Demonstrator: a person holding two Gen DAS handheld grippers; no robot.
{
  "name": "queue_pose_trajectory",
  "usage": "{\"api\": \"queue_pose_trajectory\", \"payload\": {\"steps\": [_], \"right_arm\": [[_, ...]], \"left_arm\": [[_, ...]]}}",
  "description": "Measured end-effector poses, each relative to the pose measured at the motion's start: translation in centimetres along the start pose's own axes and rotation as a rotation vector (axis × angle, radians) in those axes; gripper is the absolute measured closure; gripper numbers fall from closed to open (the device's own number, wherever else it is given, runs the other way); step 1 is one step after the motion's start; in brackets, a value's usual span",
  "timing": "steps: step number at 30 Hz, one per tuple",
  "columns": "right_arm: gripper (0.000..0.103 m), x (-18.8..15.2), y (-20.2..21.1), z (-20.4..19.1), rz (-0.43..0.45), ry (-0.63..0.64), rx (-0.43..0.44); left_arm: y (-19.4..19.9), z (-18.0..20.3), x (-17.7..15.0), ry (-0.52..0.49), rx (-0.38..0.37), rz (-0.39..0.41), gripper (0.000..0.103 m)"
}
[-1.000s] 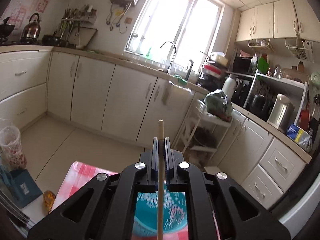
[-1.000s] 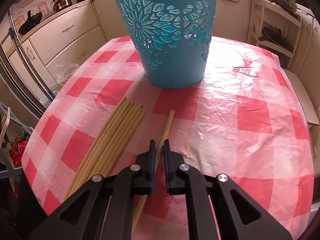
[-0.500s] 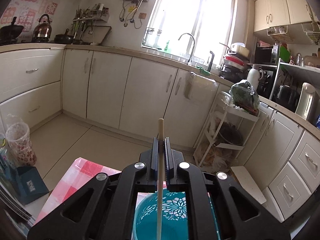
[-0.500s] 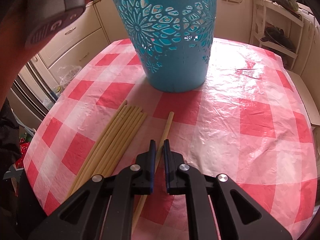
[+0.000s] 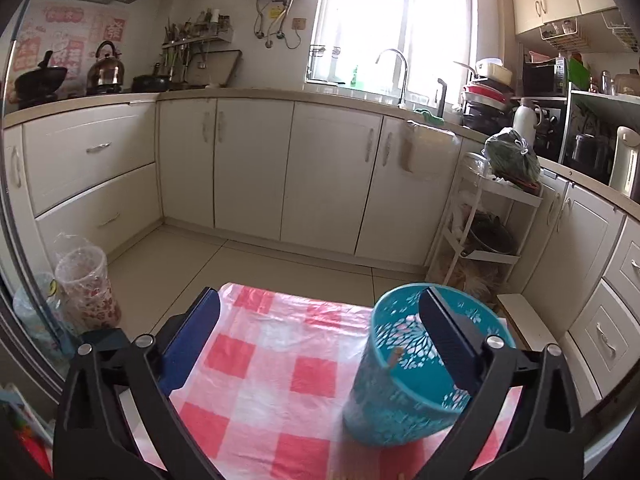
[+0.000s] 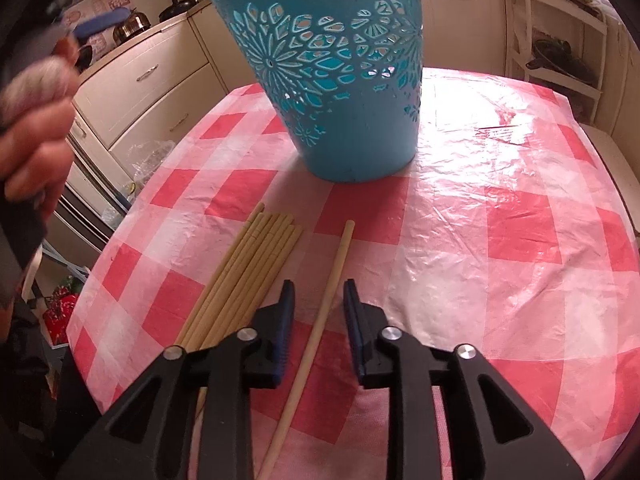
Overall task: Organize utensils
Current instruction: 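Grasp a wooden stick with the right gripper and lift it over the basket, then open the right gripper to drop the stick into the basket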
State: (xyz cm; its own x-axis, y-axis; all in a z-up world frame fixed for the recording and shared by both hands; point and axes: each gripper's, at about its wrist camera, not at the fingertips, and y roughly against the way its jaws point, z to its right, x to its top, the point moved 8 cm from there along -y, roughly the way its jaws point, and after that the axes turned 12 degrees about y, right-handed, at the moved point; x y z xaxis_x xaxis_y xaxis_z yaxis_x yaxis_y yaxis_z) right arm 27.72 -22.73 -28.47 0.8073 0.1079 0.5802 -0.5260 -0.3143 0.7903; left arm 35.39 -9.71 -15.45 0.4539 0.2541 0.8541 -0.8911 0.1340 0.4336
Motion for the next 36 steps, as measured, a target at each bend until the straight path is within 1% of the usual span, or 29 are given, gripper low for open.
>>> {"api": "queue_pose_trajectory", "payload": {"steps": [2, 3, 6, 8, 9, 11, 12, 15, 16, 18, 21, 24, 28, 30, 32, 33, 36], "right_arm": [[0.073, 0.0, 0.0, -0.2, 0.002, 0.009, -0.01], [0.073, 0.0, 0.0, -0.3, 0.003, 0.015, -0.019], [0.075, 0.0, -0.1, -0.6, 0.007, 0.026, -0.05], [0.08, -0.1, -0.3, -0.8, 0.004, 0.059, -0.102], [0.084, -0.1, -0.4, -1.0, -0.001, 0.09, -0.136], [0.088, 0.0, -0.5, -1.4, -0.008, 0.169, -0.205], [0.092, 0.0, -0.6, -1.6, -0.009, 0.183, -0.212], [0.097, -0.3, -0.3, -1.4, -0.021, 0.149, -0.192], [0.097, -0.5, 0.1, -1.3, -0.012, 0.119, -0.162], [0.097, -0.9, 1.5, -1.0, 0.018, 0.052, -0.088], [0.097, -0.4, 4.9, -1.0, 0.116, -0.052, 0.046], [0.097, 1.7, 9.5, -1.1, 0.252, -0.107, 0.16], [0.097, 7.7, 15.2, -0.8, 0.446, -0.101, 0.204], [0.097, 11.3, 17.2, -0.5, 0.54, -0.091, 0.201], [0.097, 14.8, 18.2, 0.0, 0.63, -0.095, 0.162], [0.097, 16.5, 18.3, 0.2, 0.67, -0.093, 0.135], [0.097, 21.1, 17.9, 1.5, 0.768, -0.091, -0.007]], "left_arm": [[0.5, -2.6, -1.3, 0.002, 0.026, -0.027, 0.008], [0.5, -4.1, -2.3, 0.007, 0.039, -0.055, 0.008], [-0.5, -8.3, -5.7, 0.037, 0.073, -0.174, 0.008], [-1.1, -10.5, -7.9, 0.067, 0.089, -0.242, 0.008], [-1.4, -11.2, -8.8, 0.079, 0.094, -0.268, 0.008], [-2.0, -12.1, -10.3, 0.095, 0.093, -0.311, 0.008], [-2.3, -12.4, -11.1, 0.096, 0.093, -0.327, 0.008], [-2.8, -12.9, -12.7, 0.105, 0.092, -0.383, 0.008], [-2.7, -13.0, -12.7, 0.111, 0.077, -0.391, 0.008], [-2.4, -12.9, -12.7, 0.109, 0.07, -0.374, 0.008], [-2.7, -12.6, -13.4, 0.101, 0.066, -0.394, 0.008], [-2.8, -12.3, -13.4, 0.099, 0.065, -0.388, 0.008], [-3.1, -12.6, -13.2, 0.137, 0.063, -0.397, 0.008], [-3.1, -13.0, -13.2, 0.163, 0.06, -0.402, 0.008], [-3.2, -13.4, -13.2, 0.188, 0.057, -0.403, 0.008], [-3.2, -13.5, -13.2, 0.2, 0.056, -0.402, 0.008], [-3.2, -13.8, -13.2, 0.222, 0.05, -0.397, 0.008]]}}
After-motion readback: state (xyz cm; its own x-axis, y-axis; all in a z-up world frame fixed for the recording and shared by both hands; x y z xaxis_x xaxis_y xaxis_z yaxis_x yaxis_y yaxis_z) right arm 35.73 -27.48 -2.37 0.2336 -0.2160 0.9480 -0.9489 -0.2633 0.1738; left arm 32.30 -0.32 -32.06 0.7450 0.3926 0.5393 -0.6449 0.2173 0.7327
